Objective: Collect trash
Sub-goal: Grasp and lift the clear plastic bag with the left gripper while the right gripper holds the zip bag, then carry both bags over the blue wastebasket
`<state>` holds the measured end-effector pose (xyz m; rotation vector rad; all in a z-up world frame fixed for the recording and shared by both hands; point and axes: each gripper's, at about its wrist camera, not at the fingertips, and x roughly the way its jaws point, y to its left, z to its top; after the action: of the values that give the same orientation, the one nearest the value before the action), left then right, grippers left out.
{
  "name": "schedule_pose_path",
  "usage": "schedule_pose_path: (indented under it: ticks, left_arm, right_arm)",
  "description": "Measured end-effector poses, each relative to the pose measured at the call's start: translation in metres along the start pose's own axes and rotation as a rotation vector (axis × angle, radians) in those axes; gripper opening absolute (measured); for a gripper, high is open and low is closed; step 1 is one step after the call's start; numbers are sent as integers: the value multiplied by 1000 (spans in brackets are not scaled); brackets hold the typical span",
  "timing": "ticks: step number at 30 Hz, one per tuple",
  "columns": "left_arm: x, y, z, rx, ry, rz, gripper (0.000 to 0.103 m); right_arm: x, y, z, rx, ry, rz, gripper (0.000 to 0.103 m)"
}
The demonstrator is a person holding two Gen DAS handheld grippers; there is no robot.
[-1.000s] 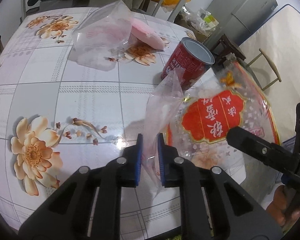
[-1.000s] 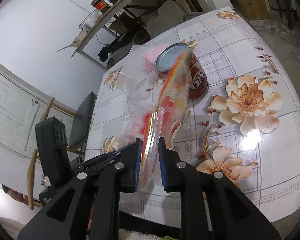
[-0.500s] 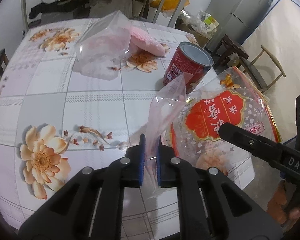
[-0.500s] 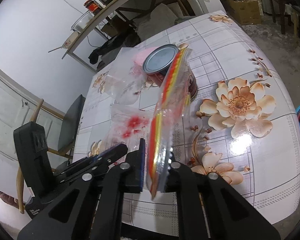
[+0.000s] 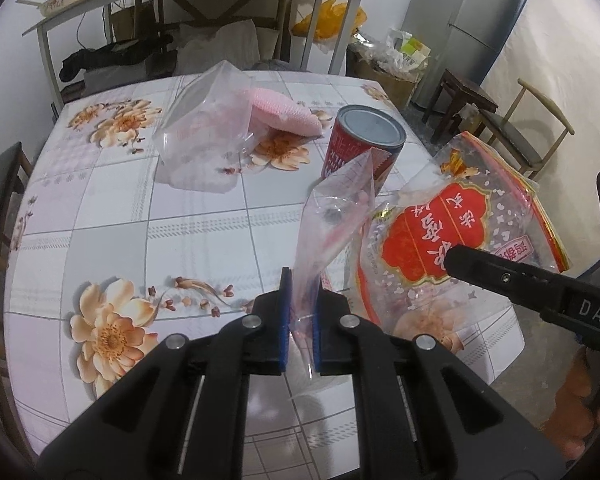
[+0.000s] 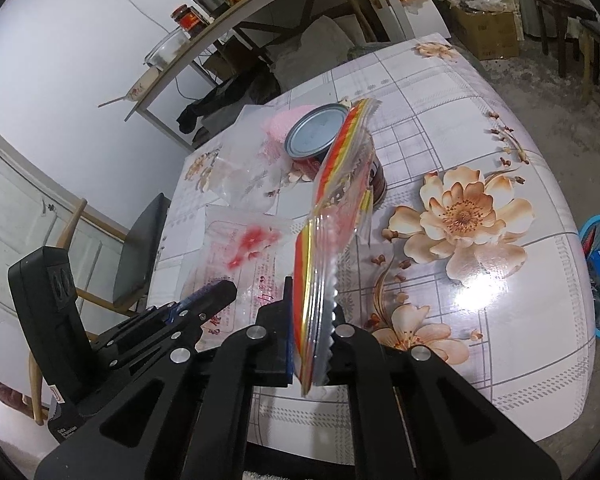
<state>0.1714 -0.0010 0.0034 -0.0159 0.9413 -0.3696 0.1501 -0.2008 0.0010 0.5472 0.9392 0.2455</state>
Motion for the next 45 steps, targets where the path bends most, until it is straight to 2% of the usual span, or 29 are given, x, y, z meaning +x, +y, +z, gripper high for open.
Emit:
schedule_pose_path:
  ticks: [18, 34, 40, 45]
  left_arm:
    - [-17, -10, -3, 30, -51, 39, 7]
    - [-23, -22, -2, 49, -67, 42, 7]
    - [-22, -41, 6, 71, -65, -20, 7]
    - [-19, -78, 25, 135, -67, -119, 7]
  right_arm:
    - [-17, -3, -2, 4, -39, 2, 5]
    - [-38, -15, -4, 21, -86, 2, 5]
    - [-69, -34, -2, 65, -164, -31, 5]
    - [-121, -68, -5, 144, -292, -107, 5]
